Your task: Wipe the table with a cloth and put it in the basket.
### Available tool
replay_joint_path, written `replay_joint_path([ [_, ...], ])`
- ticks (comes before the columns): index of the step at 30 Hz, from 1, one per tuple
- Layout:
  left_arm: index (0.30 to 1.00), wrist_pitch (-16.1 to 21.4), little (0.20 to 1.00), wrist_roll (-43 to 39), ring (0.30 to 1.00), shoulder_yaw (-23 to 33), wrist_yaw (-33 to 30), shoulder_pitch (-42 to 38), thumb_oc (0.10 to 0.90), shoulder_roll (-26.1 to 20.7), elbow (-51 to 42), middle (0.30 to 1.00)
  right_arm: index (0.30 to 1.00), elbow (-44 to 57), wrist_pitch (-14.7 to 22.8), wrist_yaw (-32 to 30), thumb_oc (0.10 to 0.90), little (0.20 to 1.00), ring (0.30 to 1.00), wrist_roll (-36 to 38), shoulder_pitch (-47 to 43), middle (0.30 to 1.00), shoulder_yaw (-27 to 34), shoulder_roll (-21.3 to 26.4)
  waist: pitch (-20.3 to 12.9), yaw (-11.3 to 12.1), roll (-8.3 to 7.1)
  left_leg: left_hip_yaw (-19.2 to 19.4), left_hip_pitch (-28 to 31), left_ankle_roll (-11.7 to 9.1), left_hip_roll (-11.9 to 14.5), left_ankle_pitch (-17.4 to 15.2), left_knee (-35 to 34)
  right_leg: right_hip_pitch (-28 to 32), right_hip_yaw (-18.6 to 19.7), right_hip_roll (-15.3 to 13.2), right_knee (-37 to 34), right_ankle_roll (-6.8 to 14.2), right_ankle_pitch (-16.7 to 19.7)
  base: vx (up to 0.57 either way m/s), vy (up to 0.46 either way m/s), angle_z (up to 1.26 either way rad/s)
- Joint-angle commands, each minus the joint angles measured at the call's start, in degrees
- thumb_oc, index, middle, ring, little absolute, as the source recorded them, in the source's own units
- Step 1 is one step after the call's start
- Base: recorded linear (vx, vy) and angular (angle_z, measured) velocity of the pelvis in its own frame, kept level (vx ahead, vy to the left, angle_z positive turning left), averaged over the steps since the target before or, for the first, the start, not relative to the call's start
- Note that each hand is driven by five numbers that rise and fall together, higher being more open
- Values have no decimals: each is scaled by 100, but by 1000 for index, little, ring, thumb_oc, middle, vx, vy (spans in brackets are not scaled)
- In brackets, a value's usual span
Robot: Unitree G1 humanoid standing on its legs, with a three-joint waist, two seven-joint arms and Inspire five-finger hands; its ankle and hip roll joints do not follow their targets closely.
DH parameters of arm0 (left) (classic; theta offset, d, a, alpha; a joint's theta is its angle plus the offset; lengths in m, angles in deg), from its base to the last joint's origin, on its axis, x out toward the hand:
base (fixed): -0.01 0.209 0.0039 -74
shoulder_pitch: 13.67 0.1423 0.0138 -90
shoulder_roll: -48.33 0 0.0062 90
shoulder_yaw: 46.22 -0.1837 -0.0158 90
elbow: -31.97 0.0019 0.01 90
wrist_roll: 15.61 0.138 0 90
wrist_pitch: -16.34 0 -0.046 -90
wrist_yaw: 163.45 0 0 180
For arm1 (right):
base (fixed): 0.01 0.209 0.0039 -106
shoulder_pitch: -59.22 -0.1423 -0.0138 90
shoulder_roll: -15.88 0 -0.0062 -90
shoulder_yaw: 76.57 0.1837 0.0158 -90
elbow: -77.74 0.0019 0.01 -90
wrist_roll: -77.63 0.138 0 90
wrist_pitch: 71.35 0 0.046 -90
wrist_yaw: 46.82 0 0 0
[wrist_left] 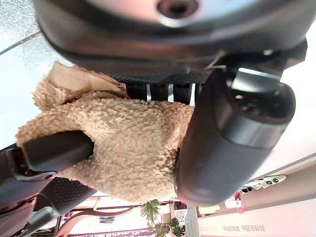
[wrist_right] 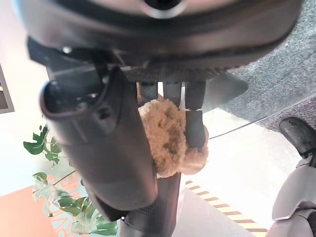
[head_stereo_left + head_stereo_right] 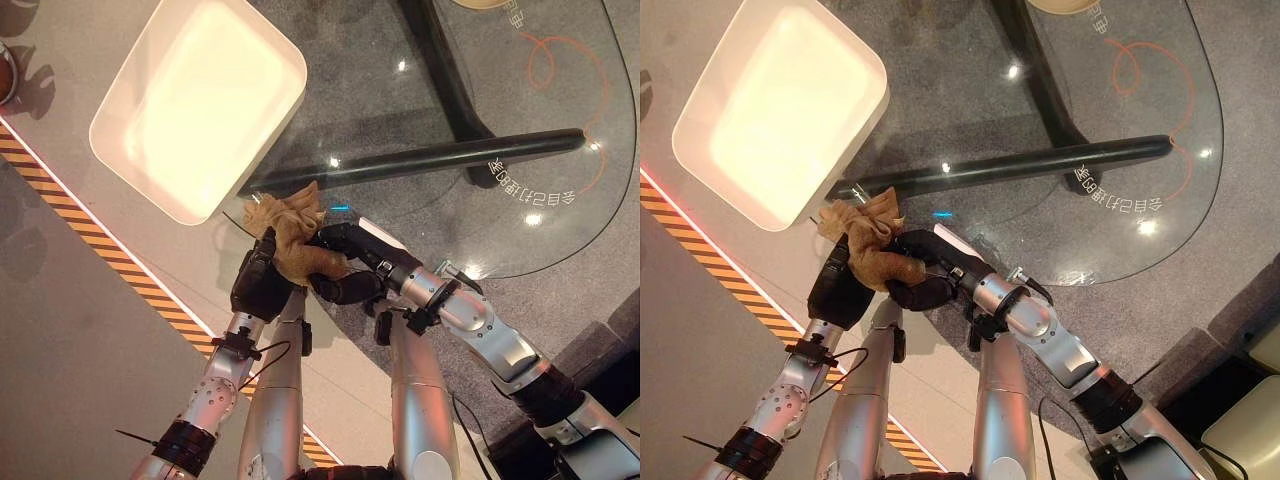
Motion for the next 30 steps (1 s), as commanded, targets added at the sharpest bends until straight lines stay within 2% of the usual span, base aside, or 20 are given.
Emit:
replay_joint_path([
  [1,300,-225,200,670,300,-752,742,-164,100,199,-1258,300,439,353,425,-326,262,362,439,-32,-18,439,-421,-97,-129,10,71,365,-39,579,-428,-717,990,399,195,543,-1569,33,1043,0,0,0],
  [2,300,-215,200,677,300,-750,736,-159,100,211,-1256,300,726,350,480,-429,597,697,726,-29,-12,726,-402,-105,-129,8,67,369,-41,579,-425,-720,993,394,198,545,-1565,33,1044,0,0,0],
  [3,300,-192,200,696,300,-721,699,-129,100,240,-1288,300,900,397,584,-634,800,900,900,-38,53,900,-268,-153,-129,-7,58,382,-39,581,-419,-729,995,402,206,552,-1575,35,1044,0,0,0],
  [9,300,-191,200,714,300,-609,620,6,100,263,-1401,300,900,697,797,-1088,800,900,900,-260,267,900,154,-161,-129,-55,26,415,-8,594,-403,-750,972,414,241,581,-1584,49,1058,0,0,0],
  [18,300,-209,200,759,300,-345,638,270,100,260,-1478,300,900,1123,1063,-1378,800,900,900,-471,742,900,812,-79,-129,-151,-63,459,28,621,-355,-823,965,438,302,631,-1596,74,1068,3,0,-2],
  [30,300,-235,200,758,300,-198,753,407,100,269,-1419,300,900,1135,1268,-1737,800,900,900,-490,1014,900,1242,-96,-129,-194,-104,471,15,627,-317,-868,978,434,323,640,-1606,94,1077,2,-1,-1],
])
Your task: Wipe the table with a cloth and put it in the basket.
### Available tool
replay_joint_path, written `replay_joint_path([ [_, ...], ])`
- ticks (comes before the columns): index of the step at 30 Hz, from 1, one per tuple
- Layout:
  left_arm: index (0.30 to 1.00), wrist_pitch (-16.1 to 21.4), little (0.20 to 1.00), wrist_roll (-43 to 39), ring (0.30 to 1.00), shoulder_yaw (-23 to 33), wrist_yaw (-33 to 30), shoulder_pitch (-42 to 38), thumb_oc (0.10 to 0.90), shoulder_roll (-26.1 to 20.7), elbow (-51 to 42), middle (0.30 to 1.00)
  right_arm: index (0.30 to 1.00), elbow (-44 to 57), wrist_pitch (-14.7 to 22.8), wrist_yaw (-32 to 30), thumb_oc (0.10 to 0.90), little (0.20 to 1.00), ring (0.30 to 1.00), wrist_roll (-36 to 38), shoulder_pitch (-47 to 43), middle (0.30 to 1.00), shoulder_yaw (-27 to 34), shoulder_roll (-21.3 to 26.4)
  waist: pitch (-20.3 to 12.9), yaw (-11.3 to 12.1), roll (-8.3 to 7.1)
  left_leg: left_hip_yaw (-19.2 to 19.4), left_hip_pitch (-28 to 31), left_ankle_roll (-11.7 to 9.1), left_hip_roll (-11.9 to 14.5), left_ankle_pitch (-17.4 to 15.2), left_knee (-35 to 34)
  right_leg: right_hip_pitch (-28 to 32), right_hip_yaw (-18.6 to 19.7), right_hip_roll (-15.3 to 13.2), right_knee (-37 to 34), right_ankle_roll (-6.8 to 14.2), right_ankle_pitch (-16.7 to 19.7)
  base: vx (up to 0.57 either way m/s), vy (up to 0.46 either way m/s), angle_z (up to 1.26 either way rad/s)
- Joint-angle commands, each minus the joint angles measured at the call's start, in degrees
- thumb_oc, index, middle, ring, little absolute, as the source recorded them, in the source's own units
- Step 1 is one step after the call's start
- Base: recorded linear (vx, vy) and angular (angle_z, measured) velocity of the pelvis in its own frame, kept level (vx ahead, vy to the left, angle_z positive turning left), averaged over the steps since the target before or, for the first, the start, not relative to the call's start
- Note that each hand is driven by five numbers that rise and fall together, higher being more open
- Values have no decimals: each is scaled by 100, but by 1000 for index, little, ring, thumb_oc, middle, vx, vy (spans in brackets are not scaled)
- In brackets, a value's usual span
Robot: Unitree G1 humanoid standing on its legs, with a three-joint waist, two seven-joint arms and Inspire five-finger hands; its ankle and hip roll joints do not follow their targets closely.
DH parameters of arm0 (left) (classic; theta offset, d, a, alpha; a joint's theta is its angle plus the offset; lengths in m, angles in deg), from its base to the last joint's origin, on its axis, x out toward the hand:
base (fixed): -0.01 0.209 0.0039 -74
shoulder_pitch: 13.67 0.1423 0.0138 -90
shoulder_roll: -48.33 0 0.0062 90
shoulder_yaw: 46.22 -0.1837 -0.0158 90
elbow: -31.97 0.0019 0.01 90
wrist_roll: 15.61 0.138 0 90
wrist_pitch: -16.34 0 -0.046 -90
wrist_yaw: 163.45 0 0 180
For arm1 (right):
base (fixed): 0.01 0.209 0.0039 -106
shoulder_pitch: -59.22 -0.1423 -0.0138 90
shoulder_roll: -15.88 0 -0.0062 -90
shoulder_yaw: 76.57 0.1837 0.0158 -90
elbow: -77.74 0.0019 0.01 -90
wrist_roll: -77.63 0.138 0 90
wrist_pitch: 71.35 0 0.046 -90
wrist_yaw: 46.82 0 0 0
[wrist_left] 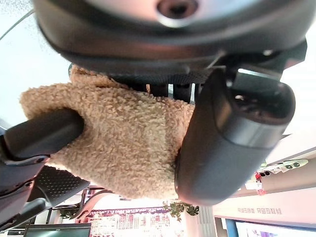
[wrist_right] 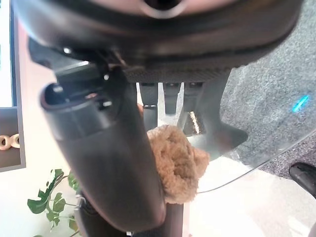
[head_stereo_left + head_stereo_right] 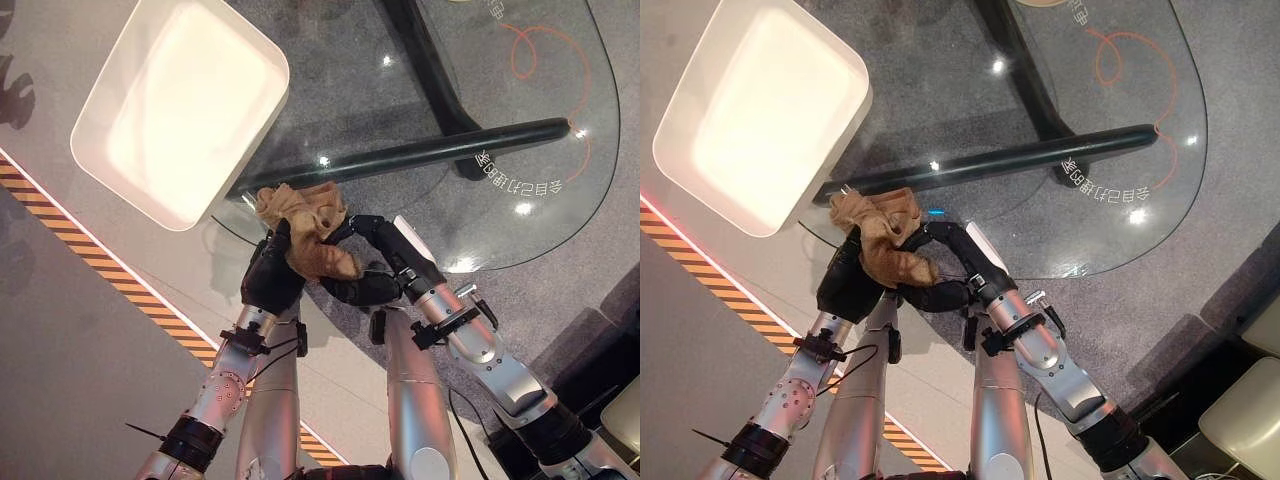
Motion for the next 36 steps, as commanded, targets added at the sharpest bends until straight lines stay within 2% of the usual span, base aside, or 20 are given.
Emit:
replay_joint_path([
  [1,300,-166,200,360,300,-148,755,505,100,65,-1089,300,900,651,616,-489,800,900,900,-83,-84,900,698,48,-136,20,-38,445,52,566,-336,-837,981,394,276,575,-1380,50,950,0,0,0],
  [13,300,-164,200,363,300,-31,784,562,100,83,-1084,300,900,670,731,-595,800,900,900,111,60,900,909,27,-136,12,-71,454,38,567,-314,-867,981,393,270,576,-1390,53,942,0,0,0],
  [16,300,-20,200,351,300,5,766,578,100,75,-1089,300,900,660,738,-654,800,900,900,156,98,900,953,17,-136,15,-76,448,43,565,-310,-872,981,401,265,577,-1383,53,934,0,0,0],
  [24,300,729,200,335,300,357,919,676,100,90,-1244,300,900,668,700,-528,800,900,900,211,315,900,1089,0,-136,43,-53,442,90,554,-312,-870,951,446,267,579,-1376,34,881,0,0,0],
  [29,300,1522,200,540,300,759,846,717,100,36,-1534,300,900,703,439,-365,800,900,900,206,474,900,1172,28,-136,90,29,428,101,541,-339,-845,952,441,274,571,-1332,-6,820,1,14,-1],
  [33,300,1848,200,476,300,1162,863,825,100,-6,-1843,300,900,668,401,-322,800,900,900,184,759,900,1292,34,-136,135,98,414,130,534,-357,-831,939,469,266,556,-1316,-30,765,-2,34,-7],
  [36,300,1954,200,572,300,1352,819,891,100,-13,-2029,300,900,674,356,-280,800,900,900,135,963,900,1384,23,-136,148,133,395,141,536,-367,-822,940,474,262,557,-1282,-45,738,0,0,0],
])
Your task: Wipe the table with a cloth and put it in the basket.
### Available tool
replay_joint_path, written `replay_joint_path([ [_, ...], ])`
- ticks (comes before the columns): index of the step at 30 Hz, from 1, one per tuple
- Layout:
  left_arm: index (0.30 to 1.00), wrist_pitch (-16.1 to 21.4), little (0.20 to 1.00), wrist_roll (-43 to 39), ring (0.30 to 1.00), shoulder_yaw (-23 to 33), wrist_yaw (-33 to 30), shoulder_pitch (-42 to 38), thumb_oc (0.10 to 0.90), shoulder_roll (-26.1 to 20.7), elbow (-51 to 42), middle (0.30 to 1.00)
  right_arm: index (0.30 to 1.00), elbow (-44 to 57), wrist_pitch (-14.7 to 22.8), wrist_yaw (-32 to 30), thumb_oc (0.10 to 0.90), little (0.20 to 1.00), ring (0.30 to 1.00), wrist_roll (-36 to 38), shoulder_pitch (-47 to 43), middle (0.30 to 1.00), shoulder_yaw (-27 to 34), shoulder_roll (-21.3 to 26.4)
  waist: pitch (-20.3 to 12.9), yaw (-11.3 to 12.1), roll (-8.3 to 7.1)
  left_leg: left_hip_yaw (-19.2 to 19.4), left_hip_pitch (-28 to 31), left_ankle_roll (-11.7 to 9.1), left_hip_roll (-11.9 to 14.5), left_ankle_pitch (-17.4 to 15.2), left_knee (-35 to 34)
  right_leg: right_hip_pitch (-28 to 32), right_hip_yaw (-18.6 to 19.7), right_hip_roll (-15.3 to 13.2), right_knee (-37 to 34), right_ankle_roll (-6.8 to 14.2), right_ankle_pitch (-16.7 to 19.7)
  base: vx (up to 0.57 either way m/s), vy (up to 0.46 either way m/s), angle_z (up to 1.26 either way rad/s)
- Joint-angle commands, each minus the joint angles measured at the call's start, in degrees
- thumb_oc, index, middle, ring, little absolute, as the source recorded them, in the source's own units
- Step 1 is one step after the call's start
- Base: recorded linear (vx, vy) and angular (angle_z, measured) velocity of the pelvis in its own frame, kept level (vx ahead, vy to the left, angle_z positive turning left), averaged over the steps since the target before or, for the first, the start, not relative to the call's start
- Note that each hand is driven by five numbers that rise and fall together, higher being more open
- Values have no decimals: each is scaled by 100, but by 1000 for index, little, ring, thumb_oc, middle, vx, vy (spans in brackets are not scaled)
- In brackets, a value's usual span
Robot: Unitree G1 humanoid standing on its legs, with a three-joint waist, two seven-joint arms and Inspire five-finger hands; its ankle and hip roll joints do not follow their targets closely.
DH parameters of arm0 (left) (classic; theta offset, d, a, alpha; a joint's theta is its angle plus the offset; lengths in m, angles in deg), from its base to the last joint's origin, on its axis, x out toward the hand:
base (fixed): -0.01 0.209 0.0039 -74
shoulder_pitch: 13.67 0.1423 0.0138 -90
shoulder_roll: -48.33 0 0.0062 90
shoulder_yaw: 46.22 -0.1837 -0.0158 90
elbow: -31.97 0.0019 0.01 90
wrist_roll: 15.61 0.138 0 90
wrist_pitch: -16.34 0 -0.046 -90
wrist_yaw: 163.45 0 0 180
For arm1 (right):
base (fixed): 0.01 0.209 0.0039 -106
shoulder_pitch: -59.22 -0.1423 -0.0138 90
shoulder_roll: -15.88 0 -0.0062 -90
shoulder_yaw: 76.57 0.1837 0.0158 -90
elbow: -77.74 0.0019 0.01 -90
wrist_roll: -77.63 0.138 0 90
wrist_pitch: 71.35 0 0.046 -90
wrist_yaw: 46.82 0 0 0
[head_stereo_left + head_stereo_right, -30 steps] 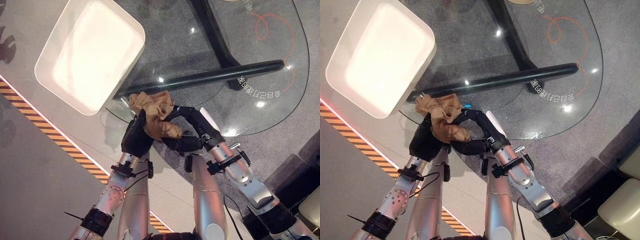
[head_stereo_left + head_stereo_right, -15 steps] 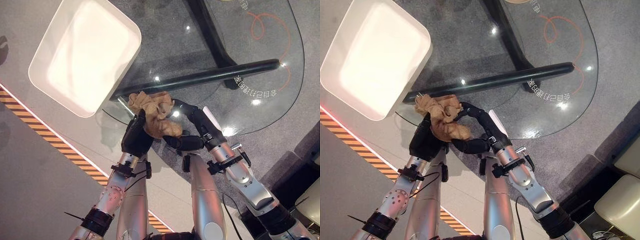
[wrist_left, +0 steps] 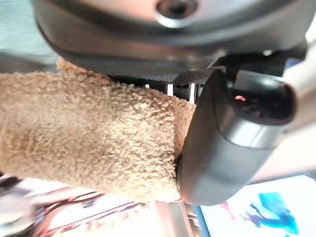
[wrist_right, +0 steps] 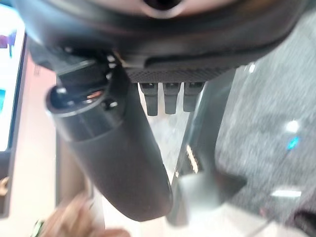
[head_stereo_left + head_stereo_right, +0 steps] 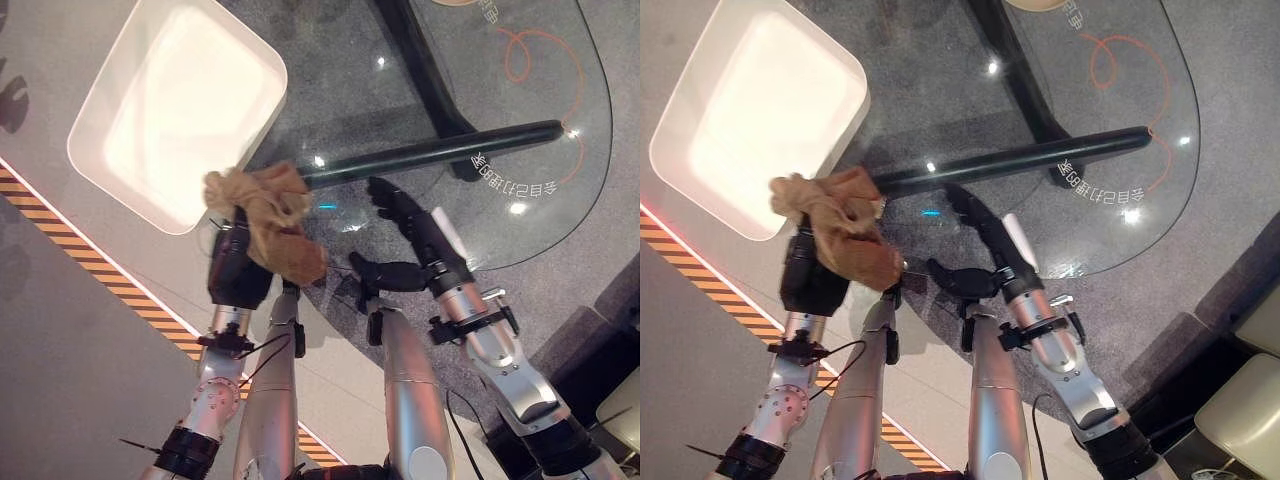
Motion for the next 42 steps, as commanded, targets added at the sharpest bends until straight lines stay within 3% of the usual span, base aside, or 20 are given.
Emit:
replay_joint_path([
  [1,300,385,200,291,300,208,622,178,100,-86,-1190,300,900,588,293,57,800,900,900,112,298,900,200,203,-137,77,240,253,22,472,-364,-770,947,432,122,561,-1280,-84,717,0,0,0],
  [5,300,528,200,440,300,424,398,213,100,-62,-1295,300,900,604,213,183,800,900,900,161,405,900,242,186,-137,96,261,235,28,471,-376,-746,937,442,126,566,-1272,-100,687,0,0,0],
  [11,300,1083,200,1038,300,685,33,159,100,-108,-1351,300,900,500,-142,536,800,900,900,213,381,900,96,177,-137,149,302,182,12,454,-394,-721,936,451,122,565,-1257,-125,631,-2,19,0],
  [13,300,1280,200,1452,300,719,-414,108,100,-169,-1368,300,900,464,-269,657,800,900,900,219,367,900,0,183,-137,160,324,170,-5,444,-403,-700,942,445,117,562,-1250,-139,625,-4,51,0],
  [15,300,1639,200,2386,300,810,-1503,-107,100,-287,-1284,300,900,300,-479,850,800,900,900,232,255,900,-214,177,-137,172,371,142,-32,443,-427,-676,955,416,123,559,-1222,-165,595,-3,94,-1],
  [17,300,1706,200,2806,300,832,-1971,-216,100,-329,-1245,300,900,212,-558,901,800,900,900,231,187,900,-299,166,-137,167,379,134,-48,443,-435,-675,969,395,126,552,-1208,-174,583,-35,65,1],
  [18,300,1759,200,3210,300,887,-2351,-382,100,-369,-1200,300,900,159,-643,954,800,900,900,242,57,900,-339,160,-137,153,378,168,-236,463,-447,-500,955,221,107,528,-1249,-206,741,-5,84,3],
  [20,300,1863,200,4391,300,923,-3448,-561,100,-509,-1010,300,900,-30,-871,1148,800,900,900,207,-56,900,-528,149,-137,153,397,130,-156,429,-445,-643,1029,297,152,541,-1178,-193,593,-5,111,5],
  [21,300,1844,200,4746,300,980,-3845,-700,100,-562,-950,300,900,-87,-936,1210,800,900,900,217,-180,900,-552,179,-137,141,391,176,-341,448,-447,-472,1011,125,132,515,-1221,-222,748,-64,117,6],
  [24,300,1606,200,6053,300,1011,-5251,-1107,100,-881,-621,300,900,-318,-1198,1306,800,900,900,319,-460,900,-791,257,-137,105,385,219,-396,446,-431,-467,1042,59,186,511,-1220,-235,758,-16,112,0],
  [30,300,1146,200,7053,300,1005,-6508,-1676,100,-1419,5,300,900,-606,-1445,1360,800,900,900,579,-858,900,-1087,415,-137,41,358,315,-496,439,-402,-476,1087,-57,252,494,-1271,-234,821,5,89,-1],
  [41,300,279,200,7760,300,729,-7495,-2711,100,-2067,1142,300,900,-970,-1770,1423,800,900,900,898,-1530,900,-1489,590,-137,-81,287,492,-670,439,-373,-503,1100,-303,399,518,-1356,-190,946,9,86,-3],
  [42,300,58,200,7950,300,658,-7620,-2888,100,-2166,1333,300,900,-985,-1834,1428,800,900,900,950,-1618,900,-1520,609,-137,-99,284,503,-716,427,-369,-501,1113,-350,413,520,-1359,-178,964,7,68,0],
])
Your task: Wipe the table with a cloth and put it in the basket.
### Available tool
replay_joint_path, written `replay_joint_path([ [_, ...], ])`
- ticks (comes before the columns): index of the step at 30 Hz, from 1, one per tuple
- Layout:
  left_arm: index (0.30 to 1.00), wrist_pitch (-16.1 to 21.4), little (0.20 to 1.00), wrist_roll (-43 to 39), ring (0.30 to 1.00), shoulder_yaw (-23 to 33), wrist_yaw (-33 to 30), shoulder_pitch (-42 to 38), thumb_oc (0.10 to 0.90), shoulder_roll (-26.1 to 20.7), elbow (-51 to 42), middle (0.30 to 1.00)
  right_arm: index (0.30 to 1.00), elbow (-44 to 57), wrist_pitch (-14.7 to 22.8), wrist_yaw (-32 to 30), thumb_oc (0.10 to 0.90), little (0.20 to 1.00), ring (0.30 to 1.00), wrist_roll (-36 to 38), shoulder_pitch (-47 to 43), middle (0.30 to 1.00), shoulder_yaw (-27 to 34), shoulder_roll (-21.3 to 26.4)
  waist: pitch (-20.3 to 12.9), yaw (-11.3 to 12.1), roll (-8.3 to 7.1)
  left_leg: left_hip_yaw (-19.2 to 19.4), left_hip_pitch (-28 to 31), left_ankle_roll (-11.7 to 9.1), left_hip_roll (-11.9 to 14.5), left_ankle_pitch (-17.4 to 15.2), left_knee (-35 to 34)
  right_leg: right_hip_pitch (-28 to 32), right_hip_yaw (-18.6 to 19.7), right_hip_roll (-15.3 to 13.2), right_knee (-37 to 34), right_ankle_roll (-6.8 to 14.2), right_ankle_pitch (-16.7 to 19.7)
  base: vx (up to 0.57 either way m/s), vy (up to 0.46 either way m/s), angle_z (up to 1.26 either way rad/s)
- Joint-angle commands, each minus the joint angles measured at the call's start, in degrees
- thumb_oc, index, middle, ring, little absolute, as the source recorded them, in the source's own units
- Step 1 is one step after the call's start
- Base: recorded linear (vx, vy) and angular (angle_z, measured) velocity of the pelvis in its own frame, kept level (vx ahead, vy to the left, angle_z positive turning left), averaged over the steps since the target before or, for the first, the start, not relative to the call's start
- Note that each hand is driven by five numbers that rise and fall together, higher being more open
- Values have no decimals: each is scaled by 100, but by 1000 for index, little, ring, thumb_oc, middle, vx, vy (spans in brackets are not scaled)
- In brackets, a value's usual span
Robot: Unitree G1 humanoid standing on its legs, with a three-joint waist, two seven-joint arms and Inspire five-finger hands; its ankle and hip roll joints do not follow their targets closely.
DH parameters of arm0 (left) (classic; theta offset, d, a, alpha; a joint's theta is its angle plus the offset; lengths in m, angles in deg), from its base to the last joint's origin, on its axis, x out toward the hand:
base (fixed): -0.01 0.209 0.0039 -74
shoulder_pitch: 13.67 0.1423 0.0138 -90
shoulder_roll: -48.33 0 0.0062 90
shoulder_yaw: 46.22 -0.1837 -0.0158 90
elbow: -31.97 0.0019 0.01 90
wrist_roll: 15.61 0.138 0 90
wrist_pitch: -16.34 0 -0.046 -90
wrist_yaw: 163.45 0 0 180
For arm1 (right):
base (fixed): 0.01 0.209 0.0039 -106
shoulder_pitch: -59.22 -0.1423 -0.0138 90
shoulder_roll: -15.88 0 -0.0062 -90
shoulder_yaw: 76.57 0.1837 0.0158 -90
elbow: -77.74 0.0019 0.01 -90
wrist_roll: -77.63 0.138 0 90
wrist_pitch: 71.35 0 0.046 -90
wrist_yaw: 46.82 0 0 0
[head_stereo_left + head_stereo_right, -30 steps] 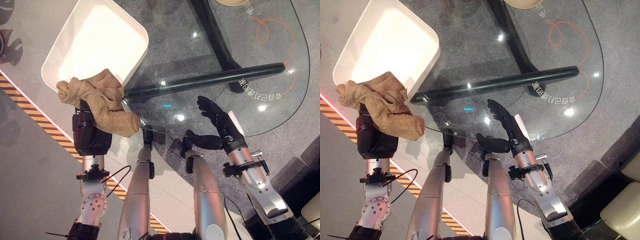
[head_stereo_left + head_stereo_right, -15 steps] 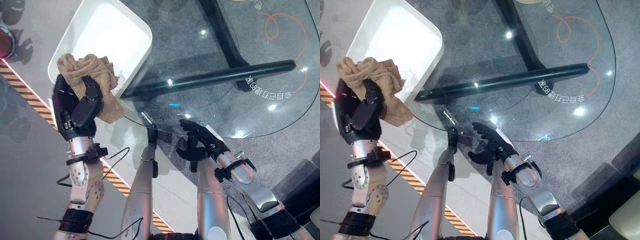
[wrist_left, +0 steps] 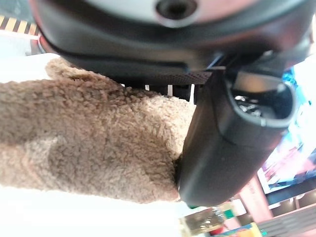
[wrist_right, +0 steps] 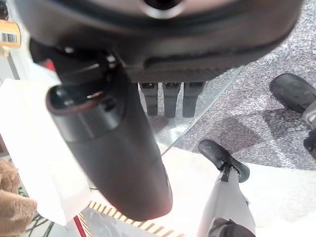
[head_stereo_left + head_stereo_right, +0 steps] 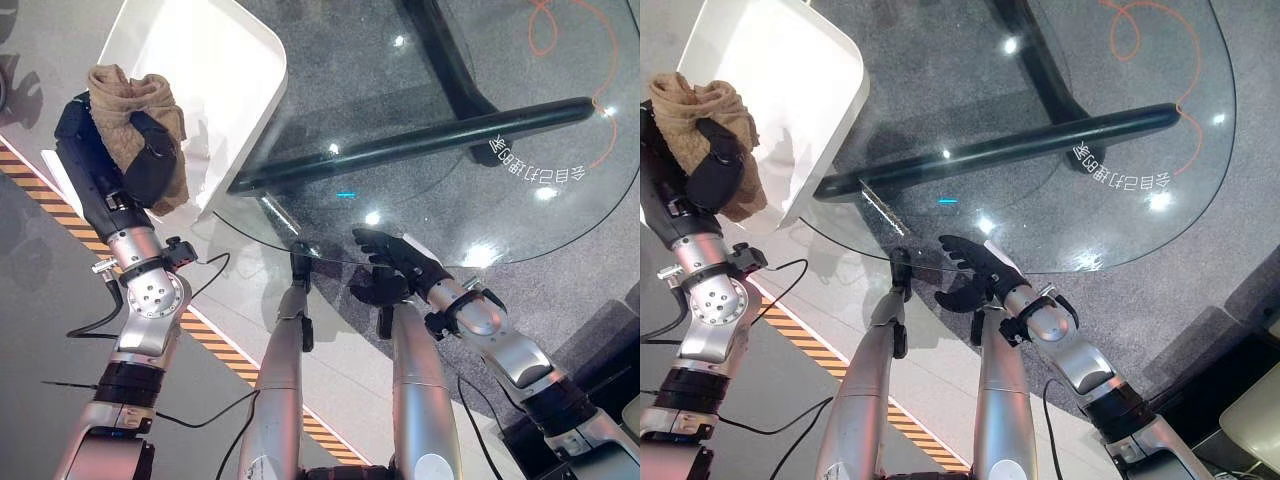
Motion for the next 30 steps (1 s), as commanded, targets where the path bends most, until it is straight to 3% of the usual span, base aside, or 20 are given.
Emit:
replay_joint_path([
  [1,300,89,200,690,300,296,-614,-523,100,-627,-149,300,900,176,-1,206,800,900,900,328,-24,900,-231,86,-142,-112,45,368,-333,480,-350,-513,1017,197,243,553,-1679,-124,1052,5,49,1],
  [4,300,-102,200,758,300,171,-760,-803,100,-792,170,300,900,172,-75,208,800,900,900,421,-149,900,-281,132,-142,-145,23,379,-431,471,-342,-525,1054,95,266,546,-1688,-108,1085,9,38,-2],
  [8,300,-553,200,1645,300,-118,-1112,-1309,100,-1145,803,300,900,104,-95,126,800,900,900,586,-332,900,-398,245,-142,-218,-38,443,-534,462,-320,-553,1057,-45,302,553,-1737,-68,1156,13,68,-2],
  [14,300,-1205,200,2030,300,-633,-939,-1857,100,-1581,1291,300,900,135,-36,143,800,900,900,834,-390,900,-379,428,-142,-322,-112,515,-681,433,-308,-540,1064,-211,341,566,-1792,0,1271,9,41,0],
  [22,300,-1390,200,2155,300,-1036,-952,-2337,100,-1697,1783,300,900,40,94,96,800,900,900,1113,-521,900,-390,527,-142,-408,-186,551,-913,411,-288,-544,1094,-450,382,581,-1802,69,1360,9,28,-3],
  [30,300,-1538,200,2156,300,-1435,-475,-2761,100,-1585,2022,300,900,9,102,74,800,900,900,1213,-651,900,-430,471,-142,-441,-215,493,-1077,384,-319,-476,1041,-636,359,605,-1784,90,1419,1,-12,-1],
])
